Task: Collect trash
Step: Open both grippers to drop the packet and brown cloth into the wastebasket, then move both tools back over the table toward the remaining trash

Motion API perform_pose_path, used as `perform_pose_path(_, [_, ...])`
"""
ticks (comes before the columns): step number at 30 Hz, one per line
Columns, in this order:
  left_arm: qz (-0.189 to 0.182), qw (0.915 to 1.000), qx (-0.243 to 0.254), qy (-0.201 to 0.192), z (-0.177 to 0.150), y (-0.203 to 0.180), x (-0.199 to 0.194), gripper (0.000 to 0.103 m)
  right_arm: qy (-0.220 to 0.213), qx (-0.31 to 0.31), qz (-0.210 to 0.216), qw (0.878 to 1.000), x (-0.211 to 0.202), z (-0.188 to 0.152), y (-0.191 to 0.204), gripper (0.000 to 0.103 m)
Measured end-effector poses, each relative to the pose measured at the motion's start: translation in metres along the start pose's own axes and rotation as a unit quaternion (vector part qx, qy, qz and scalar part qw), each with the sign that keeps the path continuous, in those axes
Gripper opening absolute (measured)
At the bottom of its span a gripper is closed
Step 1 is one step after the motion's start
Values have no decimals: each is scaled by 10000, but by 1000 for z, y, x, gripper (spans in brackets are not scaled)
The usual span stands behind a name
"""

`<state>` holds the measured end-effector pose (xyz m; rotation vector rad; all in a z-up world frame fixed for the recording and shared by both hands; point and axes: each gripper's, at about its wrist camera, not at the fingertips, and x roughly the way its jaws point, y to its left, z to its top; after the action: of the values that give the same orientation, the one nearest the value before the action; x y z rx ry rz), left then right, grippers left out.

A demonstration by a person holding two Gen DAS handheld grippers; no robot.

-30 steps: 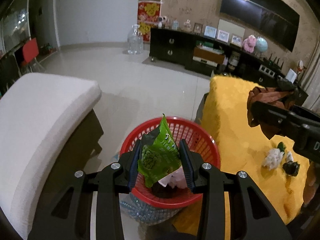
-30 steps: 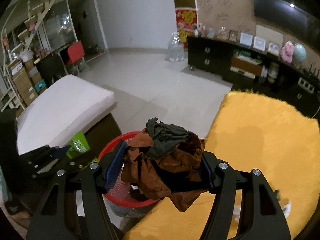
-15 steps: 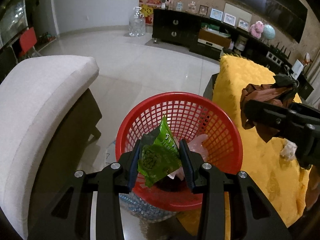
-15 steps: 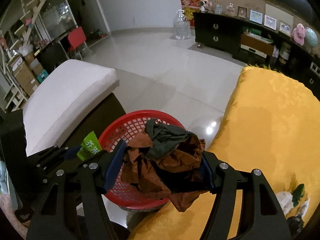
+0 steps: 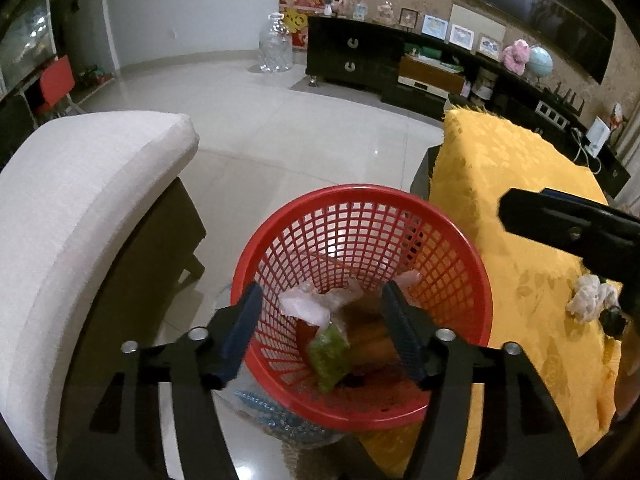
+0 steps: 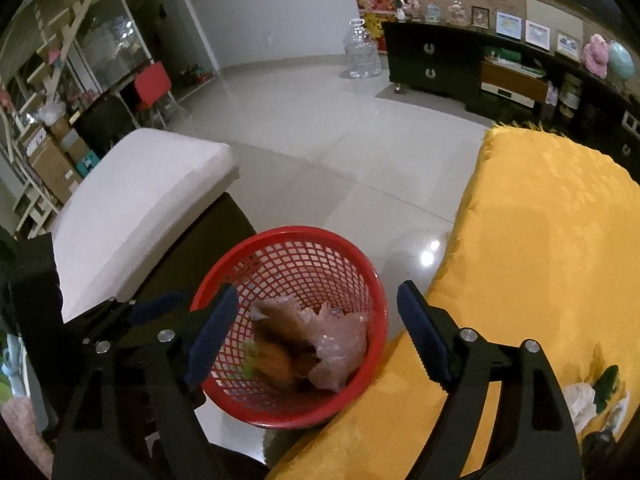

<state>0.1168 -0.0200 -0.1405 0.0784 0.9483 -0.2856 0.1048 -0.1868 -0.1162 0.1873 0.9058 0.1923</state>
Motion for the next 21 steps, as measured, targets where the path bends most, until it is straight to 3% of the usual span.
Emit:
perform_pose_path(2, [1,10000,3,-61,0,0,-4,71,-82,51,5,10000,-8,-1,-3,81])
perform_pose_path(8, [81,9994,163,-294,0,-10,-23,76,-399,10,-233,9989,-39,-13,-11,81])
perform_pose_path(21, [-29,9956,542,-760,-2,-48,-76,77,-967,-108,-969,9905,-110,-50,-30,81])
